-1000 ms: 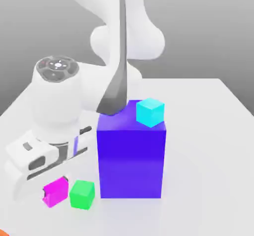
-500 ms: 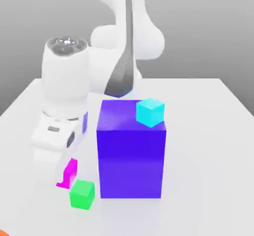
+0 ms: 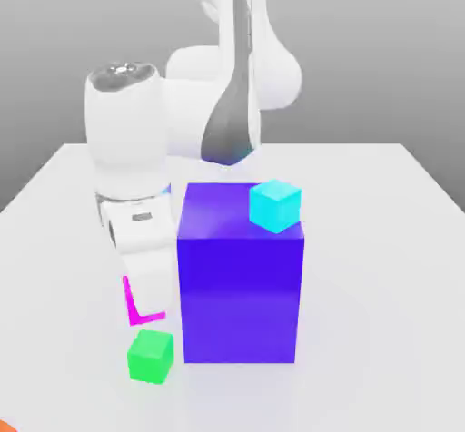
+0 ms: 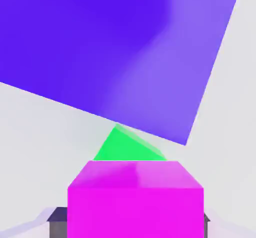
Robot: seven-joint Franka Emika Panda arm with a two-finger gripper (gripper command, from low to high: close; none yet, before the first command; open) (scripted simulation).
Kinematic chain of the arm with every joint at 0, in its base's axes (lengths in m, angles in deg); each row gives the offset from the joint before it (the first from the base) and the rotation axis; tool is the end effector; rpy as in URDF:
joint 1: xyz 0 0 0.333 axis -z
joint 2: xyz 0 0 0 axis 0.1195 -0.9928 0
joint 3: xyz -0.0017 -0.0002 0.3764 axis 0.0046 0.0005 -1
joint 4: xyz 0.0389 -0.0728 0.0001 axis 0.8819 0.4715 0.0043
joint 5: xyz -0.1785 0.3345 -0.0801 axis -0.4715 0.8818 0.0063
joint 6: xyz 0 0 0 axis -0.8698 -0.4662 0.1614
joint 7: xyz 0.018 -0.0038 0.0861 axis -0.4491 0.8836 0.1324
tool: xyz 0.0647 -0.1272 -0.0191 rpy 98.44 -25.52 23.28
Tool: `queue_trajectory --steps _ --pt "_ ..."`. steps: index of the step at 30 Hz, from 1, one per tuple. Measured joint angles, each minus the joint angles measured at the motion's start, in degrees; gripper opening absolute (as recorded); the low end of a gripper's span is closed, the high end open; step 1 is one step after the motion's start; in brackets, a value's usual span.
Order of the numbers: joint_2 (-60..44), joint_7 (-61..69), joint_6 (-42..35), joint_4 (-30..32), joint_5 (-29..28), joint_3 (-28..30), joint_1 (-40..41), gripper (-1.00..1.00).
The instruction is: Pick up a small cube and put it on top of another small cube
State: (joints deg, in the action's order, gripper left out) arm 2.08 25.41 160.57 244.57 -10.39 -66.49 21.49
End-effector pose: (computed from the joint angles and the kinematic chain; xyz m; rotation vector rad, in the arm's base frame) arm 0.3862 -0.1168 0.2707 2.6529 1.6631 0.0036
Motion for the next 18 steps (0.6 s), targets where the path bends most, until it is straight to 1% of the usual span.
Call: queue_trajectory --steps 11,18 --pt "-4.1 -1.0 4.8 -0.3 -1.5 -0.2 0.4 -1.00" --pt "-8.0 -0.7 8.1 -0.5 -1.1 -0.2 0.4 -1.00"
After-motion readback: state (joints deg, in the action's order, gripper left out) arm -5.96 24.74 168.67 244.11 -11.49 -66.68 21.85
